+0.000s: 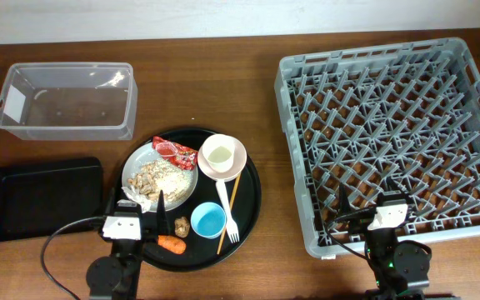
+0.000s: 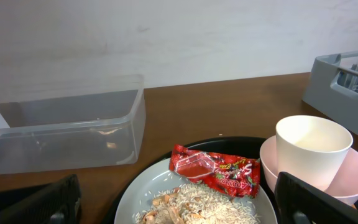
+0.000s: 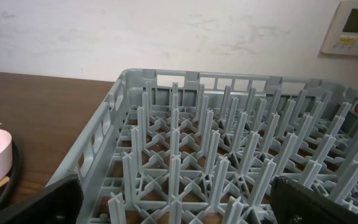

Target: Sort waste into correct bins and load items into the dishwasher rack

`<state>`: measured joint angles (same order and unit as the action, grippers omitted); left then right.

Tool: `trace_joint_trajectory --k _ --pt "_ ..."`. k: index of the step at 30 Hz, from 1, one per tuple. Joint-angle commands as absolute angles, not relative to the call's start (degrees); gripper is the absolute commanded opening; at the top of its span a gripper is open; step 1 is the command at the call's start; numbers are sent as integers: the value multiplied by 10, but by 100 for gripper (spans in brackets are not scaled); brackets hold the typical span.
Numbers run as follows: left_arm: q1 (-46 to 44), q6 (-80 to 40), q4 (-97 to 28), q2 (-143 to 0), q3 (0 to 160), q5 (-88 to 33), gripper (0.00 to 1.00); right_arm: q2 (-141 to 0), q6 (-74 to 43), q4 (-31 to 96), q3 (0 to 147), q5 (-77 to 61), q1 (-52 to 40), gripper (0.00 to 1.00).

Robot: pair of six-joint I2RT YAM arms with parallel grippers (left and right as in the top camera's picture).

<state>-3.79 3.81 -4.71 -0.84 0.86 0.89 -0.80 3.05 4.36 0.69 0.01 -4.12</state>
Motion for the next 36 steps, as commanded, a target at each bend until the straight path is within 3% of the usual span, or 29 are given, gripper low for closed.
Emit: trace_joint_trajectory --k 1,8,13,19,27,36 --pt "-35 35 -48 -4 5 7 99 -4 25 47 3 5 -44 99" --pt "-36 34 -56 -4 10 6 99 -4 25 64 17 5 -44 99" --pt "-35 34 -132 -18 59 7 99 -18 25 116 62 5 -44 99" --pt "-35 34 -160 -82 130 7 99 -96 25 139 133 4 -44 99" --pt "-36 34 -215 -290 283 2 99 -301 25 234 310 -30 -44 99" --pt "-35 34 -464 -550 519 2 99 -490 25 452 520 -44 -44 99"
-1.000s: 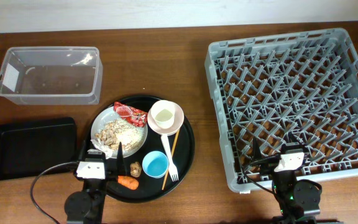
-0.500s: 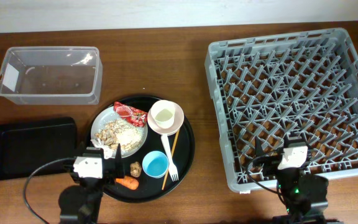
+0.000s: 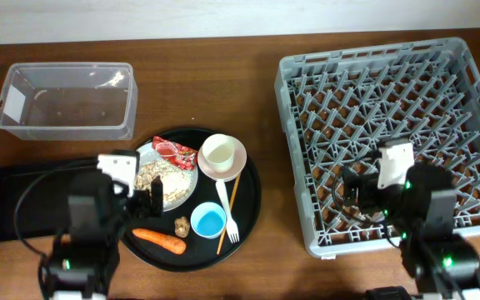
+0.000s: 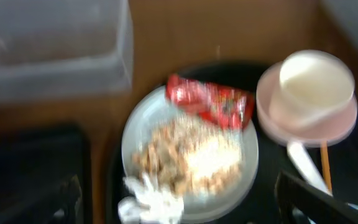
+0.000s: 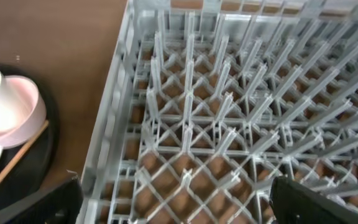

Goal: Sort waste into correct bins and load items into the dishwasher rack
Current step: 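Reach the left gripper to the white tissue on the plate and grasp it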

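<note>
A round black tray (image 3: 248, 196) holds a grey plate (image 3: 186, 190) of rice and scraps, with a red wrapper (image 4: 209, 99) on its far rim and a crumpled white tissue (image 4: 149, 200) on its near rim. A white cup (image 3: 217, 152) stands in a pink bowl (image 3: 238, 158). A blue cup (image 3: 208, 220), white fork (image 3: 227, 215), chopstick (image 3: 231, 200) and carrot (image 3: 158, 237) also lie on the tray. My left gripper (image 4: 182, 204) hangs open over the plate's near edge. My right gripper (image 5: 176, 202) is open over the grey dishwasher rack (image 3: 390, 92), holding nothing.
A clear plastic bin (image 3: 67, 100) stands at the back left. A black rectangular tray (image 3: 15, 196) lies left of the round tray, partly under my left arm. A small brown scrap (image 3: 180, 223) sits next to the blue cup. Bare wooden table separates round tray and rack.
Both arms have left the table's front edge and now look down from higher. The left is over the plate, the right over the rack's front part. The whole carrot now shows. Both grippers remain open.
</note>
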`<state>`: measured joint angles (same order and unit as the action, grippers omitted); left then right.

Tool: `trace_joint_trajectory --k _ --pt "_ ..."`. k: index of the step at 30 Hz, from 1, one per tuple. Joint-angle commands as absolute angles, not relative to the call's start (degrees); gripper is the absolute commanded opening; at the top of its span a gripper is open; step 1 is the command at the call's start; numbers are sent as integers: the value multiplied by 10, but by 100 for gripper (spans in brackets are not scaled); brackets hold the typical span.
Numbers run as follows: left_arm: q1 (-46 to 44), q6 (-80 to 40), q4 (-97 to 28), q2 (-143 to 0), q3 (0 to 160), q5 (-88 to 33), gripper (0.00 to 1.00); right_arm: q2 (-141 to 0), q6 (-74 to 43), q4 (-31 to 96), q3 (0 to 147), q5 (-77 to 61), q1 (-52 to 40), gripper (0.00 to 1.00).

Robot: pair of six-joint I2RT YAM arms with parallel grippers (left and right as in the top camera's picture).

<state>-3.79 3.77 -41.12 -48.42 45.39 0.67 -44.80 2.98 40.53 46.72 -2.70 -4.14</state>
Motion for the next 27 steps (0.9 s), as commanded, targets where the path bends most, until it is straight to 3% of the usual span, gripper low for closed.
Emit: trace_joint_trajectory --k 1,8,16,21,27 --pt "-36 34 -493 -571 540 2 99 -504 25 474 531 -52 -44 99" --pt "-35 28 -548 -637 582 -21 99 -542 25 508 550 -56 -44 99" --pt "19 -159 -581 -717 582 -29 99 -541 25 510 550 -56 -44 99" --pt "20 -206 -592 -787 582 -54 99 -541 25 510 550 -56 -44 99" --pt "20 -275 -588 -846 582 -54 77 -541 25 511 550 -56 -44 99"
